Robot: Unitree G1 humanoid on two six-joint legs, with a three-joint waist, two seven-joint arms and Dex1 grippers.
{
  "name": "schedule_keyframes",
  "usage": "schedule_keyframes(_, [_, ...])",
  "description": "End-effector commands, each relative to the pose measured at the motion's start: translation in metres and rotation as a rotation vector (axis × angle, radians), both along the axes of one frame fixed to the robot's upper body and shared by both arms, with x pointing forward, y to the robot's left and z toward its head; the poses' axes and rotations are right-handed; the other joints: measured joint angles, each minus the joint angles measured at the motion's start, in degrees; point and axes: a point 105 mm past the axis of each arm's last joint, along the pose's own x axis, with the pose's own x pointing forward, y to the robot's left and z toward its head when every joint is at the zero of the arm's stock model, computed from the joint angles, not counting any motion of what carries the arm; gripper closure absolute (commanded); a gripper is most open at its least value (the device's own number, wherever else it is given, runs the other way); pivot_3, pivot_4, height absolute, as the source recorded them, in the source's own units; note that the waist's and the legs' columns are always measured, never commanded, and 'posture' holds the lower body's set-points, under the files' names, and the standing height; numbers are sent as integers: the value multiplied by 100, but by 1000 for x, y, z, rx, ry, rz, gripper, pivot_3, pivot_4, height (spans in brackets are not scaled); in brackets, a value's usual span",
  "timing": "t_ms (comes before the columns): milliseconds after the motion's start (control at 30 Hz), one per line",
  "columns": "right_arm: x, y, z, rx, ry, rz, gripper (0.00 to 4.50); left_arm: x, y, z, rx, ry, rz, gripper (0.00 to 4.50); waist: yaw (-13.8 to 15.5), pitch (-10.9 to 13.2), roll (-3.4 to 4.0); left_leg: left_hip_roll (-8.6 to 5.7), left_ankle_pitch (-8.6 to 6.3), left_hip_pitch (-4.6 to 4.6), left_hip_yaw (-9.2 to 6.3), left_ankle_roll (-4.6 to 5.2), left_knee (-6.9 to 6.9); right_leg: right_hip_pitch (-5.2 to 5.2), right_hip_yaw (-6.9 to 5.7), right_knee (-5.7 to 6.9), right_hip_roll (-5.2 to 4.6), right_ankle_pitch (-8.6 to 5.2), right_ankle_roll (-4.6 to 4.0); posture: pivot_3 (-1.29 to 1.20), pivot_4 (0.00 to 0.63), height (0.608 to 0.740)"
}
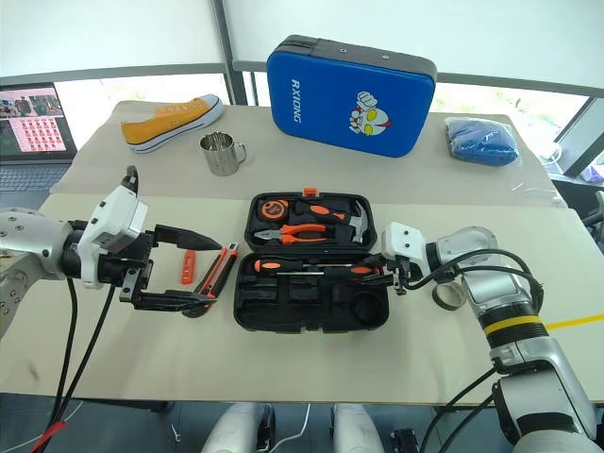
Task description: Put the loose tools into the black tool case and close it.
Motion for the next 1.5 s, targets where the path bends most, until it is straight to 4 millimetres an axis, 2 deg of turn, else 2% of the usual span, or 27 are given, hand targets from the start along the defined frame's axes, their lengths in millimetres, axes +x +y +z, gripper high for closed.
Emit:
schedule_keyframes(33, [0, 2, 5, 10, -1, 1, 2239, 2, 0, 9, 14, -54, -7, 0, -1, 0, 0, 0, 0, 0, 0, 0, 0, 0, 0, 0, 0, 0, 0, 0, 150, 739])
schedule_keyframes(100, [2, 3, 8, 22, -11, -10, 1583, 3, 1, 9, 14, -57, -6, 0, 4, 0, 0, 0, 0, 0, 0, 0, 0, 0, 0, 1, 0, 0, 0, 0, 150, 739])
schedule_keyframes(133, [3, 3, 13, 31, -23, -14, 1140, 4, 0, 9, 14, -59, -7, 0, 4, 0, 0, 0, 0, 0, -1, 0, -1, 0, 0, 1, 0, 0, 0, 0, 150, 739])
schedule_keyframes(200, [4, 4, 23, 54, -39, -22, 636, 4, 0, 9, 15, -61, -7, 0, 3, 0, 0, 0, 0, 0, -1, 0, -1, 0, 0, 0, 0, 0, 0, 0, 150, 739])
schedule_keyframes(233, [4, 5, 30, 77, -37, -27, 237, 4, 0, 9, 14, -61, -8, 0, 1, 0, 0, 0, 0, 0, 0, 0, -1, 0, 0, 0, 0, 0, 0, 0, 150, 739])
schedule_keyframes(267, [3, 7, 37, 104, -32, -28, 72, 4, 0, 9, 13, -61, -9, 0, 1, 0, 1, 0, 0, -1, 0, 0, -1, -2, 0, 0, 0, 0, 0, 0, 150, 739])
schedule_keyframes(333, [2, 12, 46, 146, -15, -33, 72, 4, 0, 8, 12, -60, -8, 0, 2, 1, 1, 1, 0, -2, 0, 0, -1, -3, 0, 3, 0, 0, 0, 0, 150, 739])
schedule_keyframes(433, [1, 22, 47, 189, 17, -39, 821, 5, -1, 6, 16, -57, -10, 0, -4, 1, 1, 2, 0, -1, -1, 0, -1, -3, 0, 3, 0, 0, 0, 0, 150, 739])
schedule_keyframes(767, [2, 46, 21, 177, 46, -27, 4260, 6, -1, 4, 27, -58, -19, 0, -4, 1, 1, -2, 0, -3, 0, 0, -1, -5, 0, 4, 3, 0, 0, 0, 150, 739])
schedule_keyframes(800, [1, 47, 19, 171, 51, -26, 4430, 6, -1, 4, 27, -58, -19, 0, -4, 1, 2, -2, 0, -3, 0, 0, -1, -5, 0, 4, 3, 0, 0, 0, 150, 739])
schedule_keyframes(1033, [-7, 59, -8, 83, 78, 1, 4430, 6, 1, 3, 33, -55, -13, 0, -4, 1, 1, -3, 0, -1, 0, 0, 0, -3, 0, 4, 3, 0, 0, 0, 150, 739])
schedule_keyframes(1167, [-9, 58, -28, -3, 108, -14, 4430, 7, 1, 3, 31, -58, -11, 0, -23, 0, 1, 1, 0, 10, 1, 0, -3, 0, 1, 9, 7, 0, -2, 0, 150, 739])
schedule_keyframes(1300, [-7, 58, -39, -44, 92, -34, 4430, 7, 1, 1, 32, -59, -9, 0, -27, -4, -6, 2, 0, 33, 3, 0, -5, 19, 1, 8, 8, 0, -2, 0, 150, 739])
schedule_keyframes(1400, [-9, 65, -20, 58, 85, -14, 4430, 7, 1, 0, 34, -58, -4, 0, -27, -5, -7, 5, 0, 56, 5, 0, -5, 42, 1, 8, 11, -2, -6, 0, 150, 739])
schedule_keyframes(1500, [-10, 66, 25, 239, 51, -23, 4430, 6, 6, -3, 36, -46, 26, 0, -26, -2, -3, 7, 0, 77, 5, 0, -7, 64, 1, 5, 13, -4, -9, 0, 150, 739])
